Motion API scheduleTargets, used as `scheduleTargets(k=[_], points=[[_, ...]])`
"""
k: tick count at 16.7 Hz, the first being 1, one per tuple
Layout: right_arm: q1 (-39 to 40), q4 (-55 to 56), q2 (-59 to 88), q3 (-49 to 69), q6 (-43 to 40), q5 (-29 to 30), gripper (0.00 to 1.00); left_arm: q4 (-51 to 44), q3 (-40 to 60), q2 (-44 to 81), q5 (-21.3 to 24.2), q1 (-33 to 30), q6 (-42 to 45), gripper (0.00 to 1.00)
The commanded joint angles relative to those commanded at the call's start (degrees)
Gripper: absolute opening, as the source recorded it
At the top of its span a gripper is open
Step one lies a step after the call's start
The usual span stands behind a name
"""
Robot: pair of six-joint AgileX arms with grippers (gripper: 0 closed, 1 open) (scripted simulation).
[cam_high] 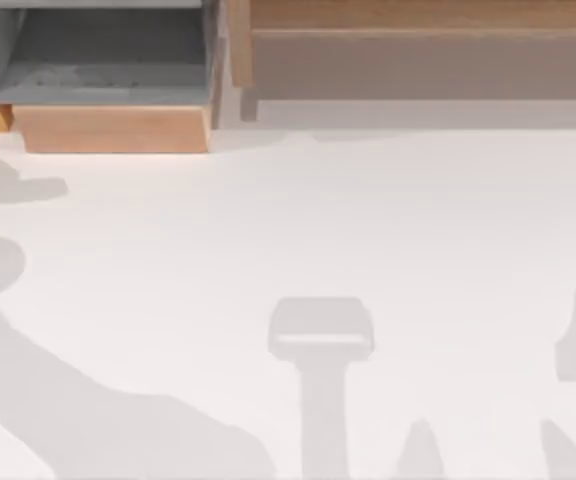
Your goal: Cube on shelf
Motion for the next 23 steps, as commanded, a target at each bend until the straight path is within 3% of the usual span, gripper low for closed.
scheduleTargets(k=[7, 14, 23], points=[[0.00, 0.00, 0.00, 0.00, 0.00, 0.00, 1.00, 0.08, -1.04, -0.07, 0.22, 0.57, -0.19, 0.00], [0.00, 0.00, 0.00, 0.00, 0.00, 0.00, 1.00, 7.36, -15.15, -6.31, 3.71, 3.99, -0.14, 0.00], [0.00, 0.00, 0.00, 0.00, 0.00, 0.00, 1.00, 9.95, -19.69, -8.16, 5.32, 5.73, 0.11, 0.00]])
